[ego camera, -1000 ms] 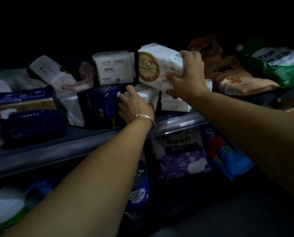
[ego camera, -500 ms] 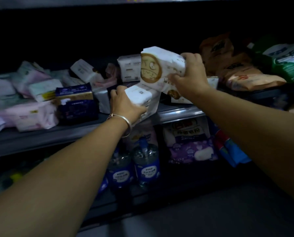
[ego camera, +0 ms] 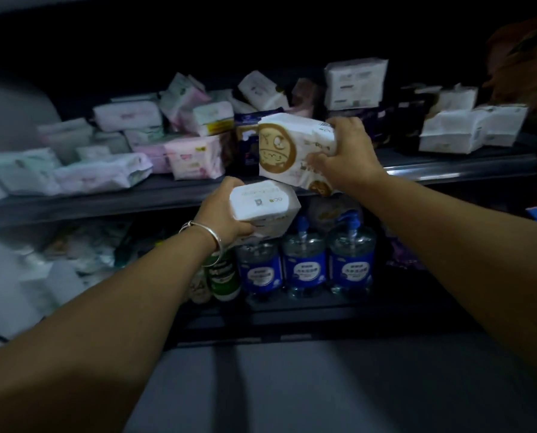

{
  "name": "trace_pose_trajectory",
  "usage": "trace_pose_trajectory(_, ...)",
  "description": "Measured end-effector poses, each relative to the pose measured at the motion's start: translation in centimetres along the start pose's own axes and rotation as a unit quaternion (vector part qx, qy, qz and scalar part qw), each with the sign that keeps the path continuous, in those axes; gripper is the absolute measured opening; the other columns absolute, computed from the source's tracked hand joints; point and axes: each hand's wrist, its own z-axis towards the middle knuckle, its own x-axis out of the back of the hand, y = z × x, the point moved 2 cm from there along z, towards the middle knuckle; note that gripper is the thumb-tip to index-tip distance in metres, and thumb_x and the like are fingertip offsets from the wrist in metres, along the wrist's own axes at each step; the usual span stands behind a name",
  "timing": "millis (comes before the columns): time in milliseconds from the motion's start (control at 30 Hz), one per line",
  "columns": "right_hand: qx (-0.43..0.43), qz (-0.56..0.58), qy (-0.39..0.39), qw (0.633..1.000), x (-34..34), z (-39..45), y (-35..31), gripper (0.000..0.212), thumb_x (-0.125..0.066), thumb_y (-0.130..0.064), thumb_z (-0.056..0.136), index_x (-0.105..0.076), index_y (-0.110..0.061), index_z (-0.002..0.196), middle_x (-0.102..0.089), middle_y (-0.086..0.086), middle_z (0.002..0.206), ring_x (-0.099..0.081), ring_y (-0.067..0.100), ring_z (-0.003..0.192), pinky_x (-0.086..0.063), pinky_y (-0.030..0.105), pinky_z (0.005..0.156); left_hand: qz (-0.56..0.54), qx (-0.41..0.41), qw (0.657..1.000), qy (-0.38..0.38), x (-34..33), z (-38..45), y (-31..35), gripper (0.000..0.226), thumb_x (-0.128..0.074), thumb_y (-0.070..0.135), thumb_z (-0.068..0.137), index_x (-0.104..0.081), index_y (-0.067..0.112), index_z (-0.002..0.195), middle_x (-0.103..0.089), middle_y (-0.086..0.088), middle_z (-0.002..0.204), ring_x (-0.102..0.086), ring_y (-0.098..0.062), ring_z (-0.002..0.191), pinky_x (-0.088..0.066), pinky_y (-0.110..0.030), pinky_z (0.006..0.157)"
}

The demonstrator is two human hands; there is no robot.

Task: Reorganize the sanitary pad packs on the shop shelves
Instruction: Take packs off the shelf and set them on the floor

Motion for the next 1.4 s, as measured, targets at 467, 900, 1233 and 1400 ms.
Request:
trace_pose_trajectory(467, -0.01, 0.004, -0.089, 0.996, -11.5, -4.5, -7.3, 0.049, -0.066, -0.022, 0.084, -0.048, -0.007, 0.127, -0.04, 0.014, 0.128, -0.043, 0.031, 0.118, -0.041, 0.04, 0.1, 0.228, 0.006, 0.969, -0.1, 6.3, -5.8, -11.9, 0.061, -0.077, 0.02, 0.07, -0.038, 0.018, 0.117, -0.051, -0.002, 0.1, -0.054, -0.022, 0.082, -0.037, -0.028, 0.064)
trace_pose_trajectory(900, -0.062, 0.086, -0.177, 0.978, -20.5, -6.0, -9.5, 0.05, -0.074, -0.017, 0.077, -0.052, -0.007, 0.121, -0.052, 0.014, 0.125, -0.056, 0.03, 0.11, -0.05, 0.045, 0.094, -0.057, 0.155, 0.985, -0.046, 7.8, -8.2, -19.4, 0.065, -0.076, 0.057, 0.056, -0.044, 0.031, 0.106, -0.047, -0.006, 0.12, -0.053, -0.021, 0.104, -0.049, -0.031, 0.087)
trace_pose_trajectory(1233, -0.051, 0.134, -0.22, 0.965, -23.2, -5.8, -9.6, 0.05, -0.074, -0.015, 0.077, -0.051, -0.008, 0.121, -0.049, 0.013, 0.126, -0.056, 0.029, 0.109, -0.051, 0.044, 0.092, -0.125, 0.275, 0.951, 0.068, 6.9, -7.9, -22.5, 0.013, -0.054, 0.018, 0.089, -0.046, 0.02, 0.099, -0.05, -0.005, 0.093, -0.053, -0.026, 0.086, -0.048, -0.037, 0.079)
trace_pose_trajectory(1400, -0.024, 0.144, -0.235, 0.961, -25.6, -5.3, -12.8, 0.042, -0.074, -0.015, 0.077, -0.057, -0.008, 0.115, -0.055, 0.013, 0.121, -0.06, 0.028, 0.104, -0.052, 0.044, 0.09, -0.101, 0.298, 0.94, 0.133, 9.8, -8.7, -24.8, 0.023, -0.061, 0.036, 0.087, -0.049, 0.016, 0.093, -0.055, -0.002, 0.095, -0.053, -0.02, 0.086, -0.037, -0.026, 0.077)
